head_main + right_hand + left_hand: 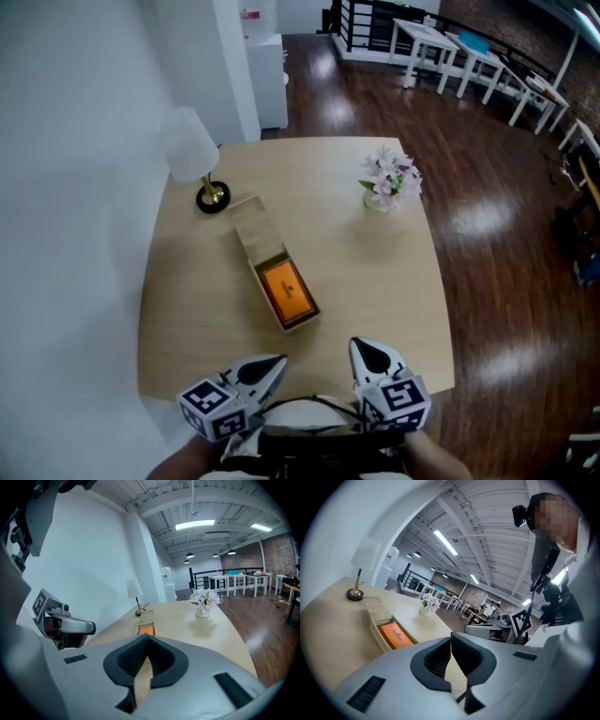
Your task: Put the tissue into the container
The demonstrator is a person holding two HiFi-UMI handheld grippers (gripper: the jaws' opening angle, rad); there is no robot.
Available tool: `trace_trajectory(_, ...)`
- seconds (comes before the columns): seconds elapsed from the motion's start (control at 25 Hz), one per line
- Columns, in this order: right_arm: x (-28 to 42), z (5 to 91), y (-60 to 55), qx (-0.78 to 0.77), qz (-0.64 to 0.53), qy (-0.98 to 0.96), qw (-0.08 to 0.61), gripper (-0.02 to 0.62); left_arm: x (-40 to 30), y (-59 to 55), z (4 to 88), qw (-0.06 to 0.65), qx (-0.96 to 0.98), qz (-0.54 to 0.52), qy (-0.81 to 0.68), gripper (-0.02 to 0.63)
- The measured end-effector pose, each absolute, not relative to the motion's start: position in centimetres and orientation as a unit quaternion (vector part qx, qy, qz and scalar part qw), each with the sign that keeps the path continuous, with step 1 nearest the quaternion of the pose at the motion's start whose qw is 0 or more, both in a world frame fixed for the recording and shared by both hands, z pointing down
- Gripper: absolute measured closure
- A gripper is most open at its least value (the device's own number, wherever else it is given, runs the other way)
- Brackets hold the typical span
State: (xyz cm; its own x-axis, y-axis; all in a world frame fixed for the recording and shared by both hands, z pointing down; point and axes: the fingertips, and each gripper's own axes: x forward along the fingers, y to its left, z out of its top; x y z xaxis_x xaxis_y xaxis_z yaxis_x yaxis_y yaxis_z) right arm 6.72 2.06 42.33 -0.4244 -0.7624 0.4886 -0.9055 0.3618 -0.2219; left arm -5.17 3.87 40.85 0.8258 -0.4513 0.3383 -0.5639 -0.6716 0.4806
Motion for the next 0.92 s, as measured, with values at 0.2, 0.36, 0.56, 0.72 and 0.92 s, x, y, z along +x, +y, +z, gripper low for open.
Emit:
trace_trajectory(0.2,6.0,42.5,2.1,0.502,0.23,-0.818,0.161,0.595,-5.0,4.0,41.0,0.294,0.91,0.099,-0.274,0.604)
trace_trajectory(0.36,5.7,42.8,2.2,0.496,0.234,-0.82,0.167,0.595,-4.9,4.0,41.1,0.298,0.909,0.101,-0.273,0.604)
trace_trajectory(0.56,5.5,42.9,2.4,0.493,0.23,-0.821,0.172,0.595,-4.9,4.2,41.2,0.297,0.91,0.102,-0.271,0.604)
trace_trajectory(0.72,5.4,43.0,2.5,0.493,0.23,-0.821,0.173,0.595,-4.9,4.2,41.2,0.296,0.911,0.103,-0.269,0.604)
trace_trajectory(0.92,5.5,43.0,2.6,0.492,0.233,-0.82,0.176,0.595,-4.8,4.3,41.1,0.299,0.91,0.104,-0.267,0.604)
